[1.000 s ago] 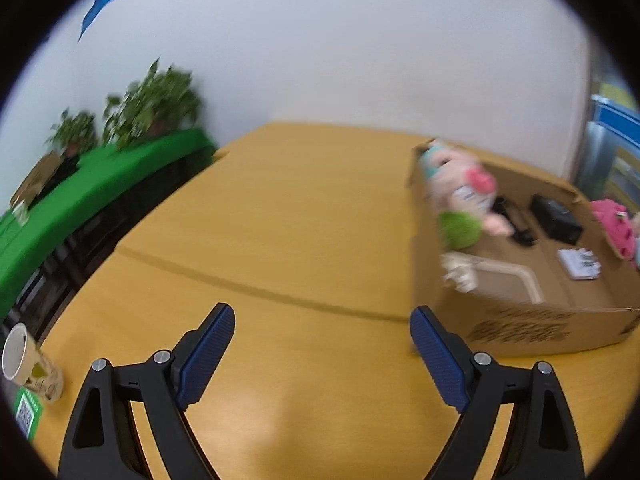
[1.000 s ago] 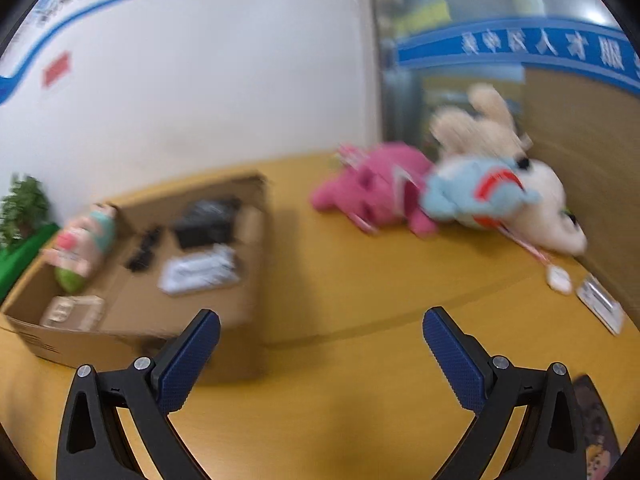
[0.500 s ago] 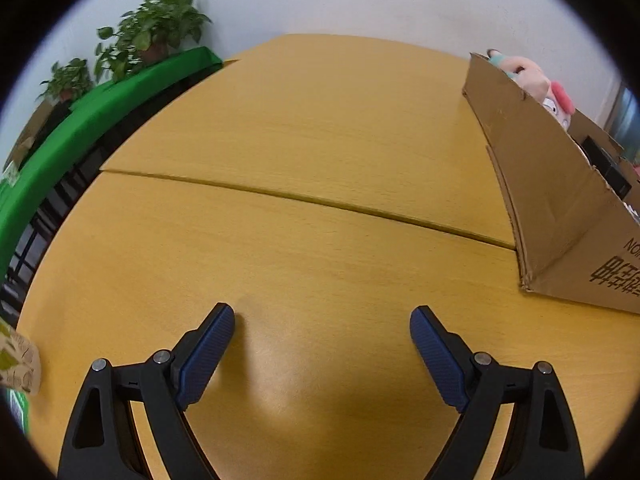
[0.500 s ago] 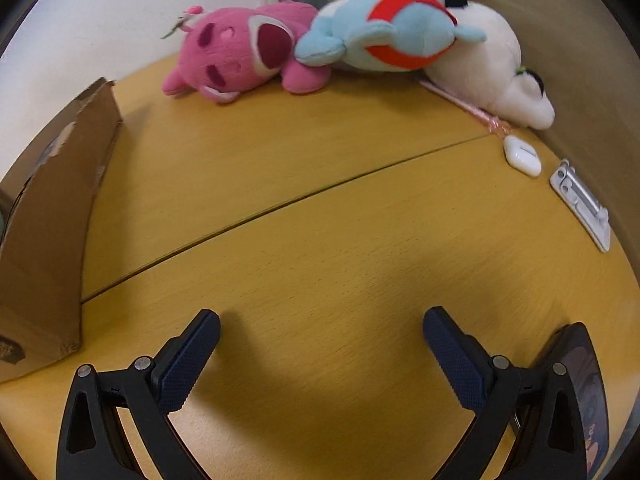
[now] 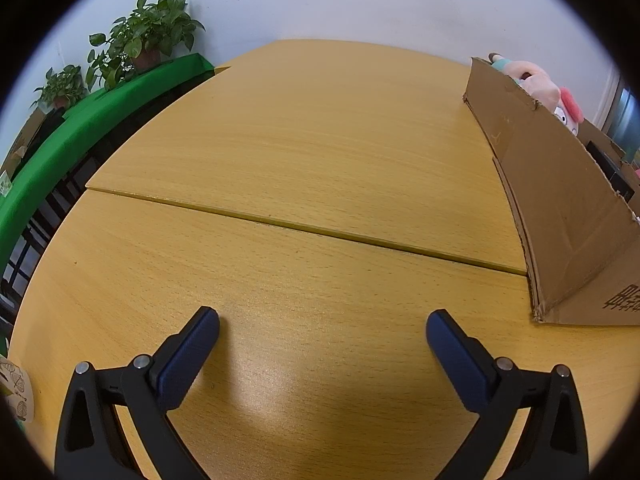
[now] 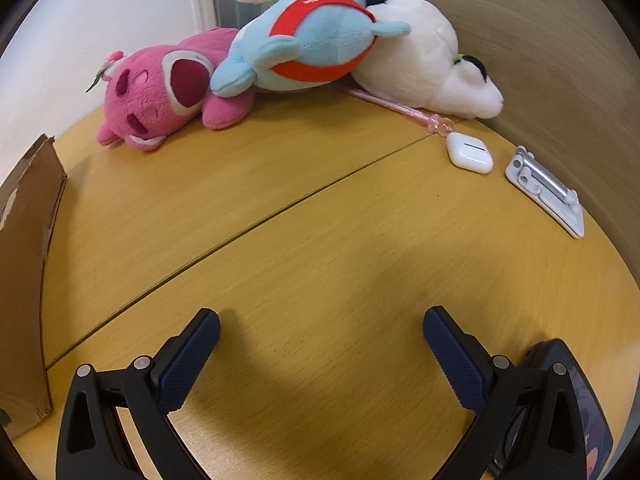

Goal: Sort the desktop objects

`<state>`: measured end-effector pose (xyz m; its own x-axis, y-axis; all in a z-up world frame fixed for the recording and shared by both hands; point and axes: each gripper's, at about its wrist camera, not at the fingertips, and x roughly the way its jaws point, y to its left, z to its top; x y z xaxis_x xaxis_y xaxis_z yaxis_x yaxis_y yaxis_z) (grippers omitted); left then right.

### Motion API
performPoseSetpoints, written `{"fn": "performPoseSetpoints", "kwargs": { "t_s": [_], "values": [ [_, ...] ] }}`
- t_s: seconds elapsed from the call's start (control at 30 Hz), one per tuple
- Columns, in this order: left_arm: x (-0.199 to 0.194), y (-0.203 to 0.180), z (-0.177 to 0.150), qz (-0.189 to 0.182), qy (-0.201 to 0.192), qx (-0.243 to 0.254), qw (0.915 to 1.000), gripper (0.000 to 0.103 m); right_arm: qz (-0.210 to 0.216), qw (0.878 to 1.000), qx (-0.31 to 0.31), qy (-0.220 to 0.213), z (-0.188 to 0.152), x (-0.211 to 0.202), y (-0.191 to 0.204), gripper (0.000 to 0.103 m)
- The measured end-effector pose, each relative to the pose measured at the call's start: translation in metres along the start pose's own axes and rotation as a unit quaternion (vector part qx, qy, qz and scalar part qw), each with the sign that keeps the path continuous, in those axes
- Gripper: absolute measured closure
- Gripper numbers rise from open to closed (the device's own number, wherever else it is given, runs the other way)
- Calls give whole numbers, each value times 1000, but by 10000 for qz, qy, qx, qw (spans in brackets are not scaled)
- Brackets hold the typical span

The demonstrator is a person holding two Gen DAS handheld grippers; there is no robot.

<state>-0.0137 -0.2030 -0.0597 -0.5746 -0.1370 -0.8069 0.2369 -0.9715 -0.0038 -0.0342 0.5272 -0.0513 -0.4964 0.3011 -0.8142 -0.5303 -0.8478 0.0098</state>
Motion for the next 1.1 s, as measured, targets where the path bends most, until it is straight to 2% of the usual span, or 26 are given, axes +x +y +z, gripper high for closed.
{"fn": "performPoseSetpoints", "kwargs": {
  "t_s": [0.37,0.67,0.87,1.1],
  "values": [
    [4,2,7,-57,5,79,10000,0,252,9990,-365,0,3,4,4,0],
    [10,18,15,-564,22,766,9955,0,252,9990,-362,3,4,4,4,0],
    [9,19,15,-470,28,679,9966,0,254,9990,-359,3,4,4,4,0],
    [6,16,9,-164,18,233,9996,0,255,9990,-356,3,3,4,4,0]
  ]
}}
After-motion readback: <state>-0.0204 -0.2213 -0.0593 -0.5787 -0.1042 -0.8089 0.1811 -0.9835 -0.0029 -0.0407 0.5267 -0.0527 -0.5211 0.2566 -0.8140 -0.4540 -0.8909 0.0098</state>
